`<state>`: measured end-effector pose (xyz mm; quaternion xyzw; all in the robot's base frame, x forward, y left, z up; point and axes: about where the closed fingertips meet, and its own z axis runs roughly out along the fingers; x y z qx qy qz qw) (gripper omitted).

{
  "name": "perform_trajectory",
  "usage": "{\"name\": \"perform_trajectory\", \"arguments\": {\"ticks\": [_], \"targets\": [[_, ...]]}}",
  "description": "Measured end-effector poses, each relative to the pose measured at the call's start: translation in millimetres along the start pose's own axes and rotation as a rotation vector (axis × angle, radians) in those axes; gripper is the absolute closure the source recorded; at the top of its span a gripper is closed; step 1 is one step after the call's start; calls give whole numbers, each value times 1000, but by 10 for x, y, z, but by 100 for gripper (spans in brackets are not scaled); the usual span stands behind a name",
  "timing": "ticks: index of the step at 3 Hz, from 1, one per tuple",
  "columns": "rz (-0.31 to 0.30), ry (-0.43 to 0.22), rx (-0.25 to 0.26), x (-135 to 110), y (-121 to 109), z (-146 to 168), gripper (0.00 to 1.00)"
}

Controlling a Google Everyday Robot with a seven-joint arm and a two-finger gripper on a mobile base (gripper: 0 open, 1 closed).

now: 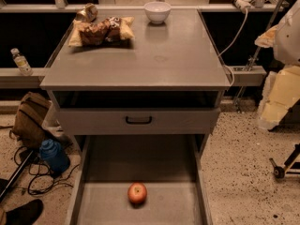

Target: Pick apple from middle drawer and place on counter

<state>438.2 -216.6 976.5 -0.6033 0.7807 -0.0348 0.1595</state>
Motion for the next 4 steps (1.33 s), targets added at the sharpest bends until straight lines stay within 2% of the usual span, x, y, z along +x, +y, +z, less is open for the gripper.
{"name": "perform_trajectory", "arguments": {"ticks": [1, 2, 3, 4], "targets": [[0, 0, 0, 0, 0, 0, 0], [6, -13, -24, 35, 193, 218, 0], [17, -91, -87, -41, 598, 762, 0], [28, -71, -141, 51, 824, 1025, 0]]}}
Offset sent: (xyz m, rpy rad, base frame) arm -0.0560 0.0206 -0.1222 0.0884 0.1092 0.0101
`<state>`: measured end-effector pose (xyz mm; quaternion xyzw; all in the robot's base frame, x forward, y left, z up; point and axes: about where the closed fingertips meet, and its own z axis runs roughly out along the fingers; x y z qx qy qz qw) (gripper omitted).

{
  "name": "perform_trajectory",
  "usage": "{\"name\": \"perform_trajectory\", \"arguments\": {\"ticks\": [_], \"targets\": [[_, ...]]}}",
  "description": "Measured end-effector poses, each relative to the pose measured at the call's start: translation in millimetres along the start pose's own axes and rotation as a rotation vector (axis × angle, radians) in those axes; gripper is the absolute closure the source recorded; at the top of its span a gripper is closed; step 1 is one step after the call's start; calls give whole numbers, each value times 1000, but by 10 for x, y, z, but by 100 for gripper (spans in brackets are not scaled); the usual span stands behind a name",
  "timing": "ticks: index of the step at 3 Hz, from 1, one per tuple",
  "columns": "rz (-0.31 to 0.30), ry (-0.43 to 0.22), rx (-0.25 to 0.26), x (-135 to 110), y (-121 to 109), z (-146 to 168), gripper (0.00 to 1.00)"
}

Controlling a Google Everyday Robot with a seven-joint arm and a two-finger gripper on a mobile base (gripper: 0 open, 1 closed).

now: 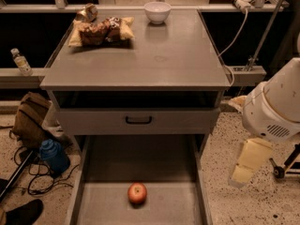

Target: Pick apple from middle drawer and place on counter

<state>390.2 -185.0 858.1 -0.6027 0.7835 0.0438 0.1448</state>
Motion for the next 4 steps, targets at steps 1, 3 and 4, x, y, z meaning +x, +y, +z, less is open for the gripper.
{"name": "perform_trajectory", "arguments": {"ticks": [1, 3, 4], "targets": [[0, 0, 0, 0, 0, 0, 0], [5, -95, -54, -276, 88, 1105, 0], [12, -131, 15, -350, -89, 1151, 0]]}}
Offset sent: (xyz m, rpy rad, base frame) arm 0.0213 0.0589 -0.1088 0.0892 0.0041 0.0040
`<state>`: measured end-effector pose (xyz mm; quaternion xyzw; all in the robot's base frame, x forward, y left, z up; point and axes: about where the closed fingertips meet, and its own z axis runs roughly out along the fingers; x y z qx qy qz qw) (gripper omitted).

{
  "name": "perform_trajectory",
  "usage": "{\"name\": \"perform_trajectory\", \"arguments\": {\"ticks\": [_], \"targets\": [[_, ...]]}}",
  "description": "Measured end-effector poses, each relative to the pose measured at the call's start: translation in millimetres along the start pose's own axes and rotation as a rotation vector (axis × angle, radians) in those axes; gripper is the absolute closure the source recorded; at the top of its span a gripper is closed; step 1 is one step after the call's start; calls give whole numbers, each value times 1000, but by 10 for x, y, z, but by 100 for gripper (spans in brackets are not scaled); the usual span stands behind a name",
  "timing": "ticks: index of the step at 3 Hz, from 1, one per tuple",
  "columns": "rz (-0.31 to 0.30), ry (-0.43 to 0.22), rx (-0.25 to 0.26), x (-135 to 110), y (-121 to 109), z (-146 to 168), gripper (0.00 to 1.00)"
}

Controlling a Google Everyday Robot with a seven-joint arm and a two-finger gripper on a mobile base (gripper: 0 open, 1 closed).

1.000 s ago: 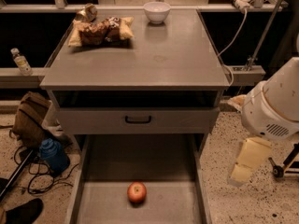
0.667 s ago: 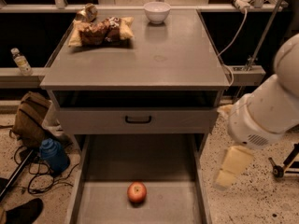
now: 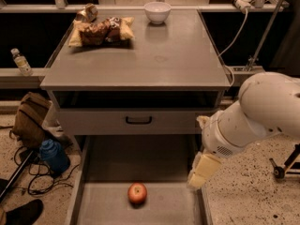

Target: Pick apple from middle drawer and place on counter

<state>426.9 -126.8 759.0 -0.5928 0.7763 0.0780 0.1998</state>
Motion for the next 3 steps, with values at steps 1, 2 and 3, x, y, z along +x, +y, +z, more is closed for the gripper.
{"name": "perform_trajectory", "arguments": {"ticks": [1, 2, 3], "targets": [[0, 0, 0, 0, 0, 0, 0], [-51, 7, -42, -81, 181, 350, 0], [-120, -70, -122, -340, 608, 1109, 0]]}}
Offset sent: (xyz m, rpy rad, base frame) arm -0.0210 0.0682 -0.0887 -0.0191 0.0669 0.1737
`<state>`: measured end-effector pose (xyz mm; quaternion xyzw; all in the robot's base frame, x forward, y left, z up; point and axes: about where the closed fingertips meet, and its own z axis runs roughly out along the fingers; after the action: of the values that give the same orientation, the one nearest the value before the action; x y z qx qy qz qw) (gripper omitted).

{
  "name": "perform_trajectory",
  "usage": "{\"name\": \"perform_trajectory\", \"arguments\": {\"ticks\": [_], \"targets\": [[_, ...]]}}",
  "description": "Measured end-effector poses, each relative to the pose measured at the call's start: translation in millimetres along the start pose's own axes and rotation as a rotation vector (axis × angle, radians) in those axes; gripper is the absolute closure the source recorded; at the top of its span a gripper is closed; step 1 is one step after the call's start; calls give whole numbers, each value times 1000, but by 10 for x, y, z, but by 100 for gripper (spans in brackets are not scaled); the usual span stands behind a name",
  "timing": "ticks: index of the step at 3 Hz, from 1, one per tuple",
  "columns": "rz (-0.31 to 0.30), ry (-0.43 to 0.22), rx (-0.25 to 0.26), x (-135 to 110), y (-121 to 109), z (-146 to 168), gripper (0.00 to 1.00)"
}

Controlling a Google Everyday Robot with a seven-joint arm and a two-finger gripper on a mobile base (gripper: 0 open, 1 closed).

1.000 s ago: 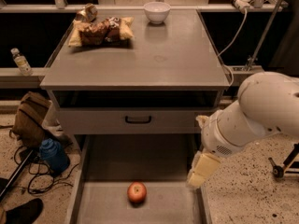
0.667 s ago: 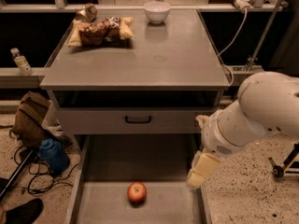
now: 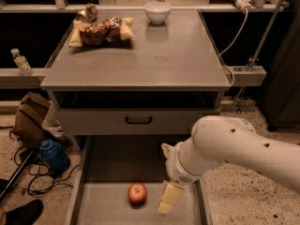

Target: Pick apple from middle drawer and place on counter

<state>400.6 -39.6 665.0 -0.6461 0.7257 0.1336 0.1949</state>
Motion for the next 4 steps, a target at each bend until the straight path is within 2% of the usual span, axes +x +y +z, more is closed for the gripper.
{"name": "perform_trajectory", "arguments": {"ticks": [1, 2, 3, 4], "targets": [[0, 0, 0, 0, 0, 0, 0], [6, -53, 0, -22, 18, 288, 0], [-7, -134, -44, -130, 34, 1004, 0], [-10, -189, -99, -253, -27, 1706, 0]]}}
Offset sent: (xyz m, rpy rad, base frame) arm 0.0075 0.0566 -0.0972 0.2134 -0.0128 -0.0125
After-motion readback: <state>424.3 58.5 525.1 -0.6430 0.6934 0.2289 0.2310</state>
